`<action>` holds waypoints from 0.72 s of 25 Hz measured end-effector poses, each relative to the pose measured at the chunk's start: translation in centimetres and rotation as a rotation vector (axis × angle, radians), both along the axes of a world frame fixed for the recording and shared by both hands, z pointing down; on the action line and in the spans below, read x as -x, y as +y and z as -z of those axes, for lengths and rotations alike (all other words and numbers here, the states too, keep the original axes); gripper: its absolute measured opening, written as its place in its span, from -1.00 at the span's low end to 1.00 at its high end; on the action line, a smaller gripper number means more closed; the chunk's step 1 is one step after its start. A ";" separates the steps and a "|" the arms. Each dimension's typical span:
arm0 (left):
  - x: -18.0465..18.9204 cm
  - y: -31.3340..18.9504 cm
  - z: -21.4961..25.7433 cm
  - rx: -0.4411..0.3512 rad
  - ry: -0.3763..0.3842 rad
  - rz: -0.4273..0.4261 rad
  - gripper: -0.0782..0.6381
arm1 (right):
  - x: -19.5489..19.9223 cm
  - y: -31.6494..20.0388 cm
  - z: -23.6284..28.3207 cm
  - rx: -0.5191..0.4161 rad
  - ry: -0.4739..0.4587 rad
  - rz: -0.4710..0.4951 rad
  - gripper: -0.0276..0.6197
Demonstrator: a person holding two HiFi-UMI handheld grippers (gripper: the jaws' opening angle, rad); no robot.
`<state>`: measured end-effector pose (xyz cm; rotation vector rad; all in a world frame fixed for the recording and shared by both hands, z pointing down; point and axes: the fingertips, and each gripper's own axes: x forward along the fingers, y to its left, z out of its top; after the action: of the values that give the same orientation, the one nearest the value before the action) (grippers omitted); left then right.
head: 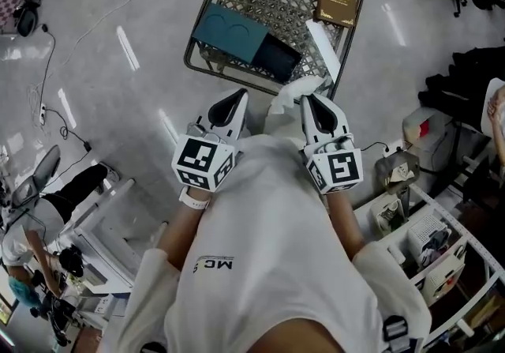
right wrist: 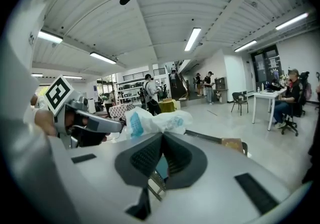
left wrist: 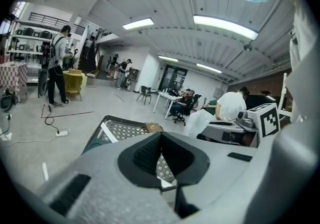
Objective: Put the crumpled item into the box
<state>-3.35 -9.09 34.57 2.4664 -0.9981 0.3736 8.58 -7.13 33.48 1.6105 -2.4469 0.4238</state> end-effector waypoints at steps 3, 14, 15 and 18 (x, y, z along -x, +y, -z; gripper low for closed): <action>-0.2 -0.4 -0.6 0.007 -0.004 0.017 -0.72 | -0.4 -0.7 -0.8 0.010 0.007 0.018 -0.86; -1.4 -1.6 -3.3 0.062 -0.017 0.052 -0.72 | -1.4 -3.8 -4.8 0.071 0.077 0.059 -0.86; -1.5 -1.7 -3.9 0.070 -0.021 0.058 -0.72 | -1.4 -4.3 -5.5 0.077 0.089 0.069 -0.86; -2.0 -2.1 -5.5 0.089 -0.037 0.067 -0.72 | -1.4 -5.5 -7.5 0.099 0.103 0.098 -0.86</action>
<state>-1.39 -11.22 40.11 2.3485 -1.0531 0.4334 10.01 -12.65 41.01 1.4298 -2.3775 0.4287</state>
